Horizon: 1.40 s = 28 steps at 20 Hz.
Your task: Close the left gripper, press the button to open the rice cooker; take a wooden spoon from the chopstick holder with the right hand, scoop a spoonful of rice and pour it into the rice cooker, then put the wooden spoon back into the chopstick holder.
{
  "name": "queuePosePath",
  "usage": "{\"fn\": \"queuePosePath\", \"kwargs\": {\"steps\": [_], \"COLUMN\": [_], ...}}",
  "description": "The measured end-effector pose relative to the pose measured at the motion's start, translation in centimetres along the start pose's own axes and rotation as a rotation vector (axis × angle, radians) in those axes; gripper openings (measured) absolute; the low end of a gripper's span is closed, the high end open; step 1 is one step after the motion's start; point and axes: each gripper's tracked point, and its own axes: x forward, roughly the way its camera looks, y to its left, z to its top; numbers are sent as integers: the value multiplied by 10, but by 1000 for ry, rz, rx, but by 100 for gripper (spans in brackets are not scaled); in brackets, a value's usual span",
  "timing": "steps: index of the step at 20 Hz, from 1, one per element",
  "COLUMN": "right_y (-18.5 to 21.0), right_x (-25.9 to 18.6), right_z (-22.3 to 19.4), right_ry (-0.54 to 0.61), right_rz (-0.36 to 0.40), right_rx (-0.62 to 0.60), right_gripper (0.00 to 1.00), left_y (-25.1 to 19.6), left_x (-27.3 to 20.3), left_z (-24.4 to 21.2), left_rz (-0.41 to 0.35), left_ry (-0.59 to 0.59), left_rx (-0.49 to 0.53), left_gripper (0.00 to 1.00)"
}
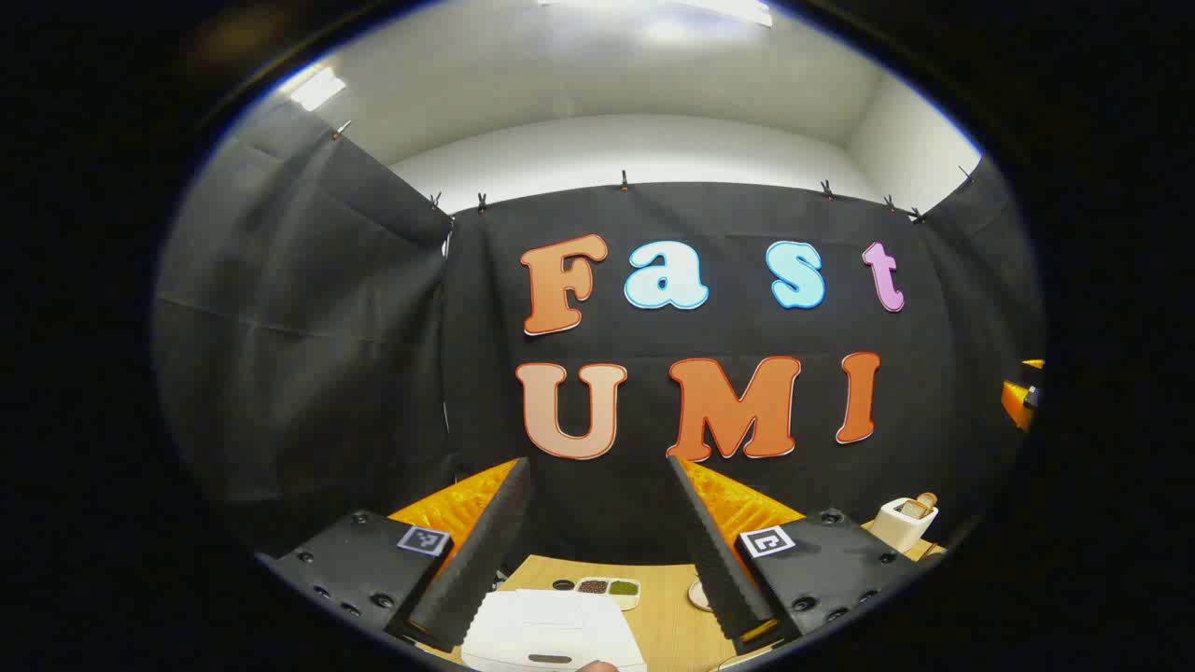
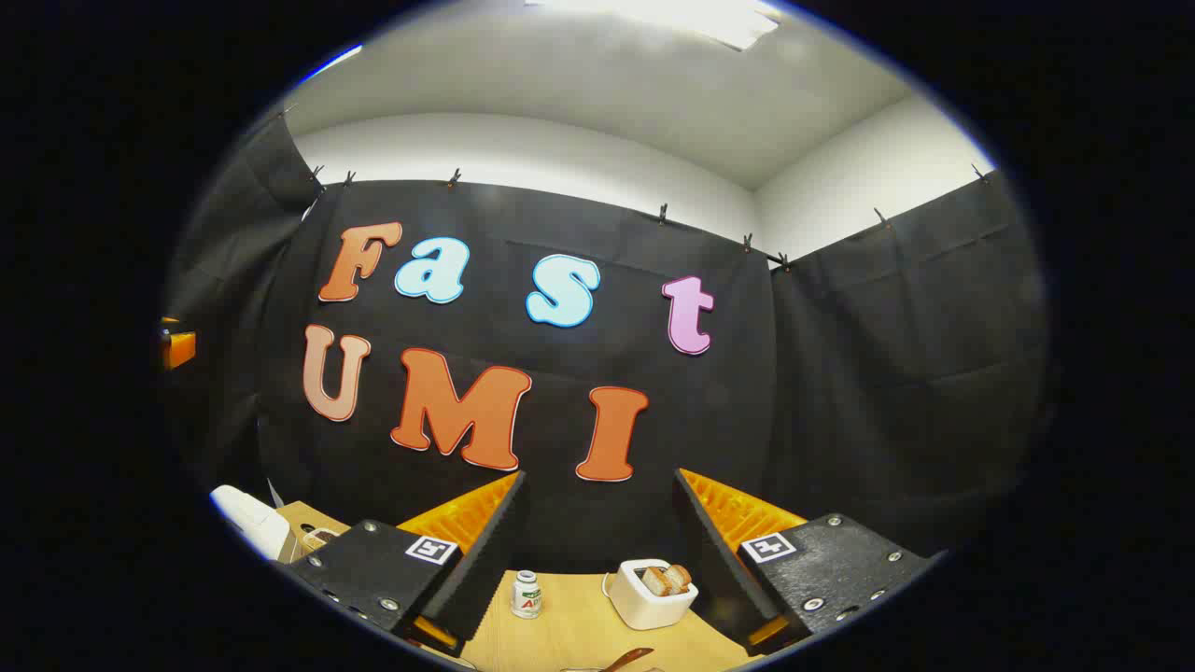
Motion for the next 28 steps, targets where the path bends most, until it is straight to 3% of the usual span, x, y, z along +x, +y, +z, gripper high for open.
{"fn": "queuePosePath", "kwargs": {"steps": [6,13,18,20,22,23,25,26,28], "right_y": [2,-13,-23,-25,-27,-28,-28,-28,-30], "right_x": [5,8,10,11,13,13,14,14,14], "right_z": [-7,-2,-7,-13,-18,-20,-25,-28,-34], "right_ry": [-3,-26,-17,-8,1,5,15,21,31], "right_rz": [39,33,20,18,15,11,11,10,9], "right_rx": [3,12,14,17,20,19,20,22,23], "right_gripper": [95,95,95,95,95,95,95,95,95], "left_y": [-3,0,20,25,32,36,40,40,45], "left_x": [-6,-9,-4,-4,-4,-3,-7,1,6], "left_z": [11,42,45,42,33,29,15,5,-23], "left_rz": [24,49,78,92,105,113,124,109,108], "left_ry": [-30,-120,-116,-99,-69,-55,-3,55,181], "left_rx": [30,75,60,59,54,44,14,-22,-87], "left_gripper": [99,98,96,70,24,8,7,3,4]}}
